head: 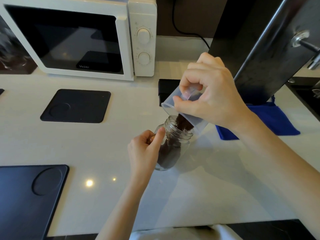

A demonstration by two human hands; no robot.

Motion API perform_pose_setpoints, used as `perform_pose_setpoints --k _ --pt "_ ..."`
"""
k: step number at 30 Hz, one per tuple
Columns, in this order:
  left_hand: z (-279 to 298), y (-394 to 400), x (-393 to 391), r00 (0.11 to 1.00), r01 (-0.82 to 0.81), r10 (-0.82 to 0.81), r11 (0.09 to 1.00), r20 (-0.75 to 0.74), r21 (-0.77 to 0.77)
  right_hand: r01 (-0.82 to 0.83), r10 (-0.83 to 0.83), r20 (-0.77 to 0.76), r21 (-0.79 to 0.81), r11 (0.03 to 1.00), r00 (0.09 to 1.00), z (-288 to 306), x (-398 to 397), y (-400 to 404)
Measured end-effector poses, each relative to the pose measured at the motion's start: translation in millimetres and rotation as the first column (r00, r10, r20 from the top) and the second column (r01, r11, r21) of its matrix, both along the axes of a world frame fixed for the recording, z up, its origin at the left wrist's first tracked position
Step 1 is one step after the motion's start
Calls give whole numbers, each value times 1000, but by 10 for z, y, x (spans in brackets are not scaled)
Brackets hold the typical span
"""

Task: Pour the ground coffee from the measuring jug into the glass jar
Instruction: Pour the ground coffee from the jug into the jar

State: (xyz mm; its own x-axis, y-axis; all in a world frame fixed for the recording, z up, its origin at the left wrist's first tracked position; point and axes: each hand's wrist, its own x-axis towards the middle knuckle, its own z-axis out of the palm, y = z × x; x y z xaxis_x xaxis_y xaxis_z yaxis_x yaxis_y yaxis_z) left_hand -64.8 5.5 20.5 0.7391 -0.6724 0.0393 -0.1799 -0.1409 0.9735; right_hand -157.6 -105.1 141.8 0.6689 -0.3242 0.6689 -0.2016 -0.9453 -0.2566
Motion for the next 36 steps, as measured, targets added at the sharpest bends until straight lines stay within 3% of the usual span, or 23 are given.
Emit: perform_pose_setpoints --k 36 --pt "-12 26 -27 1000 -6 6 1000 9 -11 -40 38 -16 -122 992 999 40 -14 133"
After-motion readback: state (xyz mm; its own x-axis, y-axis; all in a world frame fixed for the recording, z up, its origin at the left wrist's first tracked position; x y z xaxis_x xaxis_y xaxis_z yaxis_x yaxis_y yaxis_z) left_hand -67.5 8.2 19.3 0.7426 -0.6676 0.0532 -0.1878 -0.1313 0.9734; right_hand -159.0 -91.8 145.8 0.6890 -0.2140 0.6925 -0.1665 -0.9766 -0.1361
